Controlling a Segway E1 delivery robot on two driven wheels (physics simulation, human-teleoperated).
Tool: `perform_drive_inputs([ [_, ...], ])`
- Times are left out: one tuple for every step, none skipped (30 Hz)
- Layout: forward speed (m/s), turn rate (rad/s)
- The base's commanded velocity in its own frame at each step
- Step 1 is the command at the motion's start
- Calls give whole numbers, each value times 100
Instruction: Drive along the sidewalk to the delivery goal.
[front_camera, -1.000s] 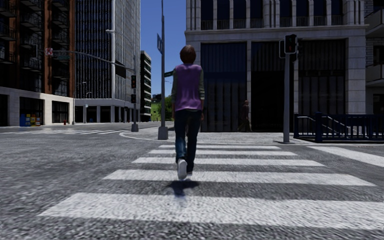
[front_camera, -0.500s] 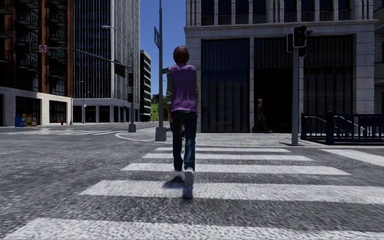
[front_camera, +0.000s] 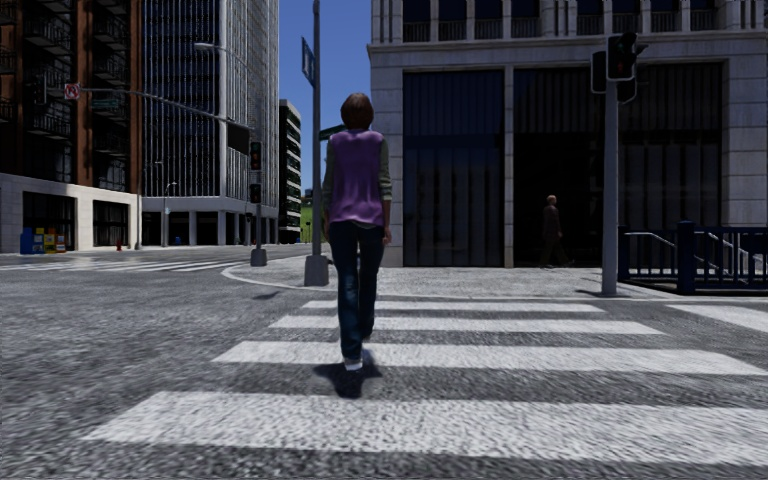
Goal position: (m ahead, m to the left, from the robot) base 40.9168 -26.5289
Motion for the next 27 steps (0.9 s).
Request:
perform_drive_inputs([
  [106, -23],
  [106, -24],
  [106, -24],
  [106, -24],
  [106, -24],
  [106, -25],
  [106, -27],
  [106, -28],
  [106, -29],
  [106, -30],
  [106, -30],
  [106, -30],
  [106, -30],
  [106, -30],
  [106, -30],
  [106, -30],
  [106, -30],
  [106, -30],
  [106, -30],
  [106, -30],
  [106, -30],
  [106, -30],
  [106, -30],
  [106, -30],
  [106, -30],
  [106, -30],
  [107, -30],
])
